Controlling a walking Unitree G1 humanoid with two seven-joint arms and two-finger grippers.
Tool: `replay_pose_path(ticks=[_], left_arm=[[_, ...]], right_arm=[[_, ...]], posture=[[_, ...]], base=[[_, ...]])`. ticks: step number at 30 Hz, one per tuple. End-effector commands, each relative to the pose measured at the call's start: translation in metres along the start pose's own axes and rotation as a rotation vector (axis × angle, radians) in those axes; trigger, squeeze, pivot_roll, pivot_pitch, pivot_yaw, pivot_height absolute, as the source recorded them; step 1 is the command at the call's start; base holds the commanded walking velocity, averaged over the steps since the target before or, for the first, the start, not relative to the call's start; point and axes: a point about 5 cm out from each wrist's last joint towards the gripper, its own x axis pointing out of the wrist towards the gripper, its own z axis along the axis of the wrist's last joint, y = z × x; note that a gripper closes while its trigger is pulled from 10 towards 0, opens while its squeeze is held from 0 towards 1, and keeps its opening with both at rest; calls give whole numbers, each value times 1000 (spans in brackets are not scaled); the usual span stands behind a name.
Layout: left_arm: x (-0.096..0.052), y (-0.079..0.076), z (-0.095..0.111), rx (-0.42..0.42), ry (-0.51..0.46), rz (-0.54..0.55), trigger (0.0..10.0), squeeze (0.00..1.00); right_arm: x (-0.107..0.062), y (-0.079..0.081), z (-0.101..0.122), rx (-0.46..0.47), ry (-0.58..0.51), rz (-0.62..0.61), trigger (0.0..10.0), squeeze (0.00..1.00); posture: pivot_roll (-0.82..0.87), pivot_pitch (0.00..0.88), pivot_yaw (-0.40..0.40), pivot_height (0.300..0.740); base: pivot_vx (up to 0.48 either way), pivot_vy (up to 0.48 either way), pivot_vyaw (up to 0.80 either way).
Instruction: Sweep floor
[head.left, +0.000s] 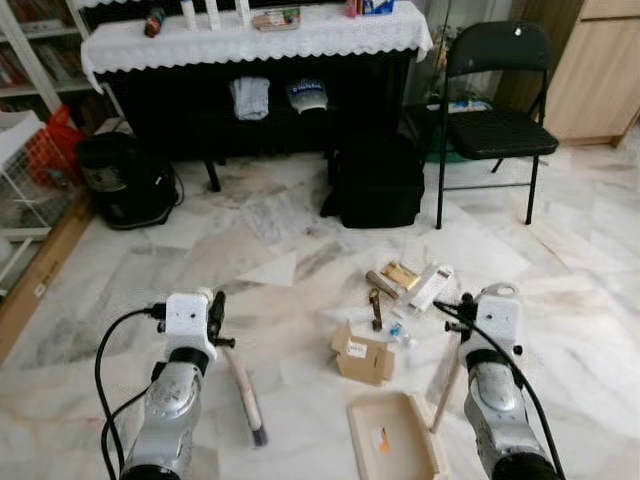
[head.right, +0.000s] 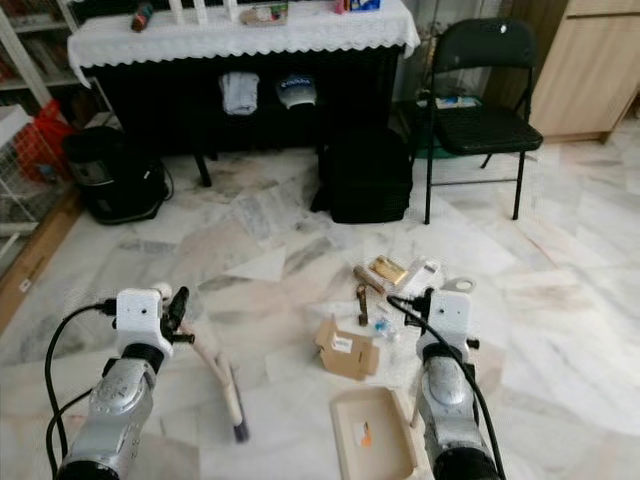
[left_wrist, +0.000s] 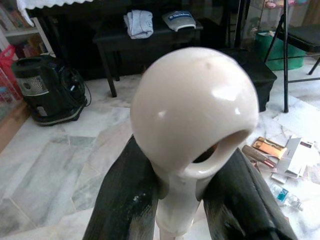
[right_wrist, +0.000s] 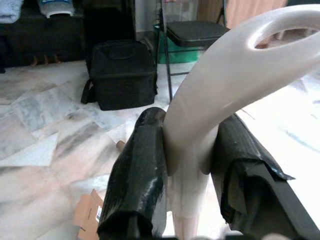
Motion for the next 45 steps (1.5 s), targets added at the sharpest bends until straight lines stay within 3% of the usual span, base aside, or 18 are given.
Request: replay_pose_path(ticks=[1, 6, 40, 45], left_arm=[[4, 4, 10, 22, -42, 4, 10000, 0], [5, 5, 12, 25, -47, 3, 10000, 0], [11, 3, 15, 8, -54, 12, 10000, 0], [11, 3, 16, 8, -61, 16, 10000, 0]], right_arm=[[3, 8, 10, 6, -52, 24, 10000, 0], [4, 11, 9, 32, -35, 32, 10000, 0], [8, 2, 10, 30, -22, 8, 10000, 0], [9, 2, 12, 15, -36, 15, 10000, 0]], posture=[[-98, 0, 57, 740], [-97, 0, 57, 740], [-101, 0, 41, 740], [-100, 0, 38, 740]], base=[[0, 0, 0], [0, 0, -103], [0, 0, -769], [0, -377, 0]])
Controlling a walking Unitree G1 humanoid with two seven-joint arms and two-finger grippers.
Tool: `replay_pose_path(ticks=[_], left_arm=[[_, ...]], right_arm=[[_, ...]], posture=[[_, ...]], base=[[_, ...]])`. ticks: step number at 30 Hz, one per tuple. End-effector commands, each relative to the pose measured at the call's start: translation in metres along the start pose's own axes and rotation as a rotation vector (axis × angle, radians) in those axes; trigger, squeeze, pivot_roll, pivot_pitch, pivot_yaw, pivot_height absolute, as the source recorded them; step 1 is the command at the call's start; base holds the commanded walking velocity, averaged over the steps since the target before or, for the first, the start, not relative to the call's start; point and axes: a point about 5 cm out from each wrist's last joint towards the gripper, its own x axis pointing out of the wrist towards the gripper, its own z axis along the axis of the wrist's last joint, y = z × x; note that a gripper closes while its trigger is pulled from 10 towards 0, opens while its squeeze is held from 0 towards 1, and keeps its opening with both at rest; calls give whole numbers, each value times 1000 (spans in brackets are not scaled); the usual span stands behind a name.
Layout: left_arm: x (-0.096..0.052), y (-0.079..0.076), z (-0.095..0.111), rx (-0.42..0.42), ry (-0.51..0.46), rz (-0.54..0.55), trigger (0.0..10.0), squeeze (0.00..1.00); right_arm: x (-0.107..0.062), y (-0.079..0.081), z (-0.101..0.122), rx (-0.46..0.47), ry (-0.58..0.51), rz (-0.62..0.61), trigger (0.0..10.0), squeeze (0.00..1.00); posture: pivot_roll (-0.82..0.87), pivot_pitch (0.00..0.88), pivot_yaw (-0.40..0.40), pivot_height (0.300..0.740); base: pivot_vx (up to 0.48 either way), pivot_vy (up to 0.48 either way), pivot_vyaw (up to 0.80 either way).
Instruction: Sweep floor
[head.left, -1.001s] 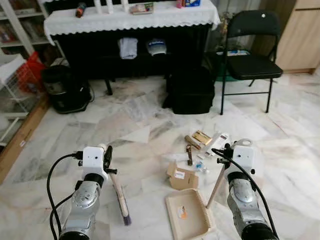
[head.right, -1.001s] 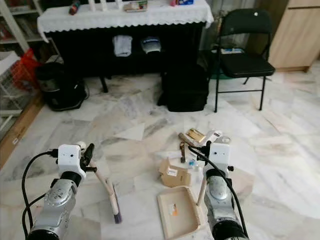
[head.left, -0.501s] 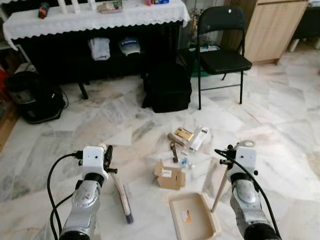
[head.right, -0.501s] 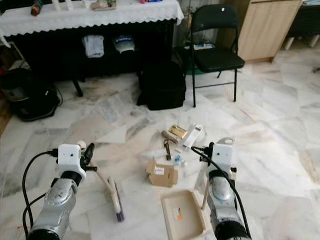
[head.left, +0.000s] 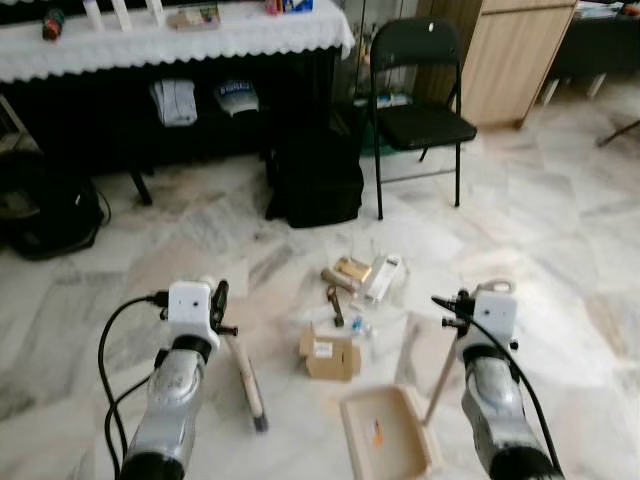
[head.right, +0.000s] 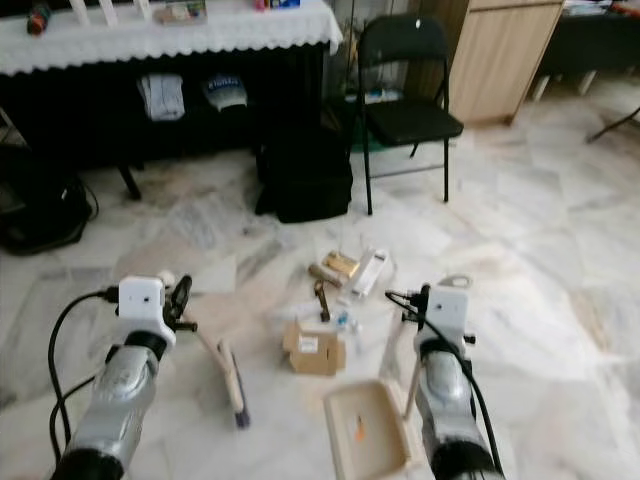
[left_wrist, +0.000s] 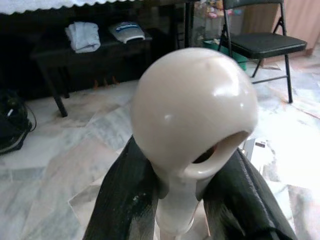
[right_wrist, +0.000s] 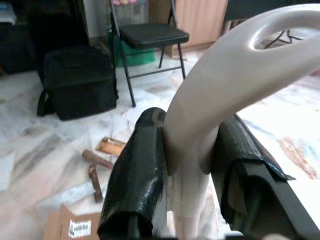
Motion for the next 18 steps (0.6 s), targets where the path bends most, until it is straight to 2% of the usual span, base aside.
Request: replay_pose_path(ticks=[1, 10, 18], left_arm=[[5, 0, 11, 6, -51, 5, 10000, 0], [5, 2, 11, 5, -54, 6, 10000, 0], [5, 1, 11, 8, -54, -6, 10000, 0]], right_arm=[[3, -3, 7, 5, -30, -10, 10000, 0], [4, -2, 8, 8, -31, -12, 10000, 0], [3, -3, 6, 8, -29, -16, 10000, 0]], posture=[[-99, 0, 37, 740], [-97, 0, 41, 740], [-102, 0, 49, 740]], base=[[0, -405, 0], [0, -383, 0], [0, -180, 0]])
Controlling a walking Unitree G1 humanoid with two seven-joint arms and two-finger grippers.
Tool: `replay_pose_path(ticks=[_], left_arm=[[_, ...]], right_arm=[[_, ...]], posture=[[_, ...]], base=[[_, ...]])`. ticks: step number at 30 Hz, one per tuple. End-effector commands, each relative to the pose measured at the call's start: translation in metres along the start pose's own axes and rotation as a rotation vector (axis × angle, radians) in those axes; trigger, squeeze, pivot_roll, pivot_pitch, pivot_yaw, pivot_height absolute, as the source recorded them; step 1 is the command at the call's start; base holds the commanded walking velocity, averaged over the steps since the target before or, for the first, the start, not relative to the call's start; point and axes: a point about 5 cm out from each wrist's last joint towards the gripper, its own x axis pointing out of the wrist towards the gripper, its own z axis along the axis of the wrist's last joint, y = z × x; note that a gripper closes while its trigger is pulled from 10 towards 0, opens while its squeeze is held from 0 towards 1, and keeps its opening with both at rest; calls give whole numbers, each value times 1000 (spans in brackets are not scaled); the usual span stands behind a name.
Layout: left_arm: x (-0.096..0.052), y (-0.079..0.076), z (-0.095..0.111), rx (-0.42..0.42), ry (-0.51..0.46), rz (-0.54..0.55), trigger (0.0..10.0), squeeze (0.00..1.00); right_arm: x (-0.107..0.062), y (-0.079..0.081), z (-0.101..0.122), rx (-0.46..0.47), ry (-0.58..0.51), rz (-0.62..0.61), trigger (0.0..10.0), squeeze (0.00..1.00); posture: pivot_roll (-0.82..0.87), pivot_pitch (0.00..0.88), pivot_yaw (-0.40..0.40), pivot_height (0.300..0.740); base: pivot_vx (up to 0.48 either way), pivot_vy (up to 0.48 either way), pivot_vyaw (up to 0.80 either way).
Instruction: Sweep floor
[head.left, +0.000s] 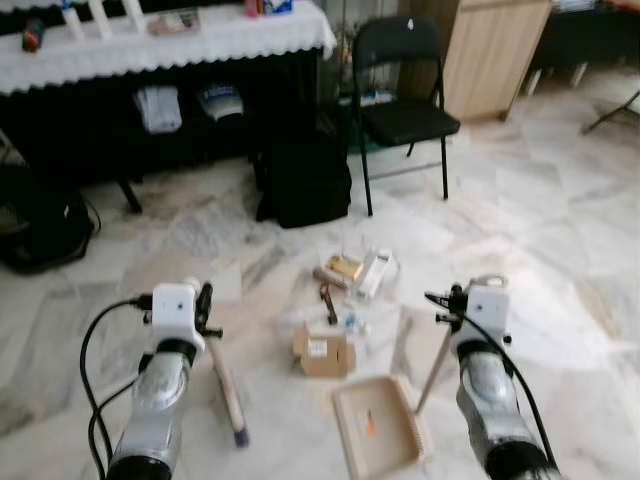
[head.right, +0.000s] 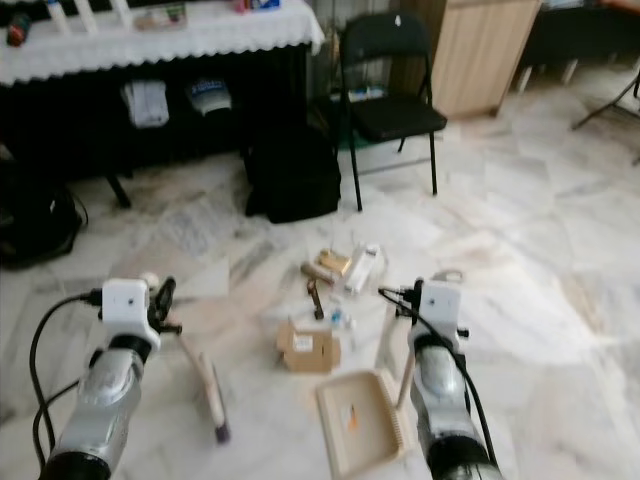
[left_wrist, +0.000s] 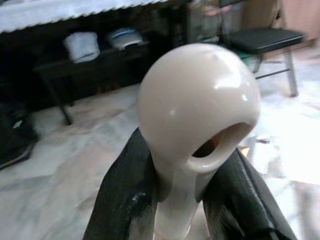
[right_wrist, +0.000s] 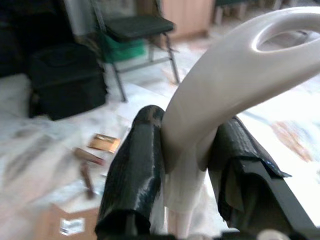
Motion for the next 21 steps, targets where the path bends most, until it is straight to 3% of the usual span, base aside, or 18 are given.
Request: replay_pose_path(ticks=[1, 6, 21], left_arm=[[3, 4, 9, 1, -46, -2, 10000, 0], [4, 3, 9, 2, -46, -8, 10000, 0], [2, -4, 6, -30, -32, -54, 10000, 0]], right_arm=[[4, 6, 11, 2, -47, 12, 10000, 0], [4, 6, 10, 1, -46, 12, 10000, 0], [5, 7, 12, 0, -48, 13, 10000, 0]], posture=[[-102, 0, 50, 740], [-101, 0, 50, 740], [-100, 0, 50, 740]], base=[[0, 0, 0], [0, -267, 0], [0, 0, 0]])
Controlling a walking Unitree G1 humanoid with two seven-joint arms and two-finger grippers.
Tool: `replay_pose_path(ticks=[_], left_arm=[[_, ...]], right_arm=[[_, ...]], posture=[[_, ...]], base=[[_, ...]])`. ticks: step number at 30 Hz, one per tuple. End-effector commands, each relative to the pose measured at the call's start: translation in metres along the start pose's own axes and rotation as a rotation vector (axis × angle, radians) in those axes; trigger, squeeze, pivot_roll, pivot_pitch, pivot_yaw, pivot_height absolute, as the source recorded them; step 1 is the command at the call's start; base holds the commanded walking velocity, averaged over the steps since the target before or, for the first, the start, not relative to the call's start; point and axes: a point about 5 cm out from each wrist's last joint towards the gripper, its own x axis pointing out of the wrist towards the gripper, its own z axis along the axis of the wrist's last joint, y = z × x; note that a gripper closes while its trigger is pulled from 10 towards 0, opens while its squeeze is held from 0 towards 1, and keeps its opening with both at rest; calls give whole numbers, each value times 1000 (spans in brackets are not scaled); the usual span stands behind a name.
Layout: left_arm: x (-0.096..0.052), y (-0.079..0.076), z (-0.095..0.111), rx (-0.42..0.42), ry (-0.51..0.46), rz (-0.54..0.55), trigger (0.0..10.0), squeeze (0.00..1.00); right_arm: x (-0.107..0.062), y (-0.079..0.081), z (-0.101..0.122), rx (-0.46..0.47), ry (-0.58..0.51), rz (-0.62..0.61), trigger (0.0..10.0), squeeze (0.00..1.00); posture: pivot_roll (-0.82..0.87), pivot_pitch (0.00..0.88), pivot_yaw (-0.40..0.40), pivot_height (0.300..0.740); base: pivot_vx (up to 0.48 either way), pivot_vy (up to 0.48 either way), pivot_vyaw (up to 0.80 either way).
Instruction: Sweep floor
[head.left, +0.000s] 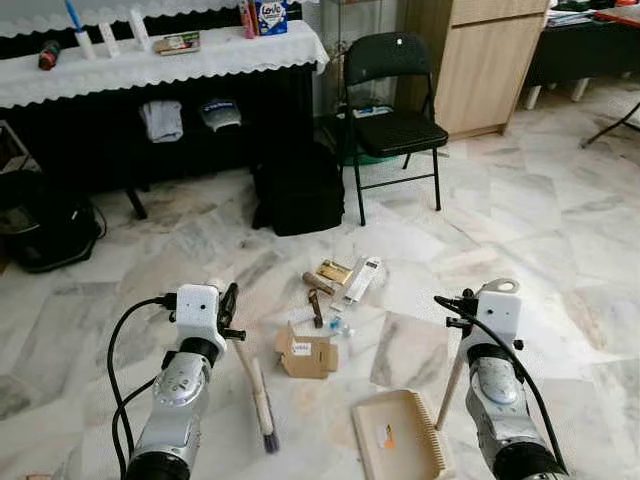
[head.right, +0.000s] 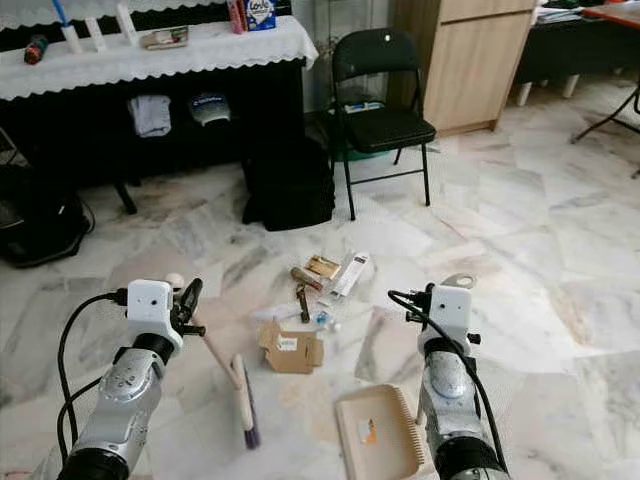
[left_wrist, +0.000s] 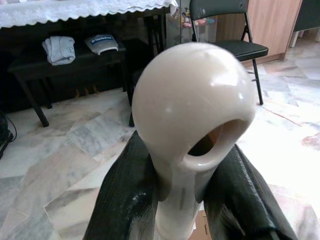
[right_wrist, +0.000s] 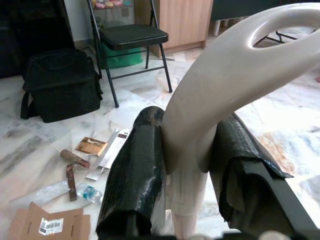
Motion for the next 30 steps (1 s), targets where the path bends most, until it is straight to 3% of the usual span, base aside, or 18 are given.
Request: replay_pose_path(ticks=[1, 10, 30], left_arm=[[2, 4, 6, 1, -26, 8, 10000, 0], [2, 4, 7, 1, -28, 8, 10000, 0], [2, 4, 8, -7, -32, 1, 10000, 0]], right_arm=[[4, 4, 10, 12, -43, 4, 10000, 0], [4, 2, 9, 10, -41, -1, 10000, 0], [4, 2, 9, 6, -38, -6, 10000, 0]], posture=[[-101, 0, 50, 740], [-102, 0, 50, 740], [-104, 0, 57, 740]], base=[[0, 0, 0], [0, 0, 0], [331, 0, 0]])
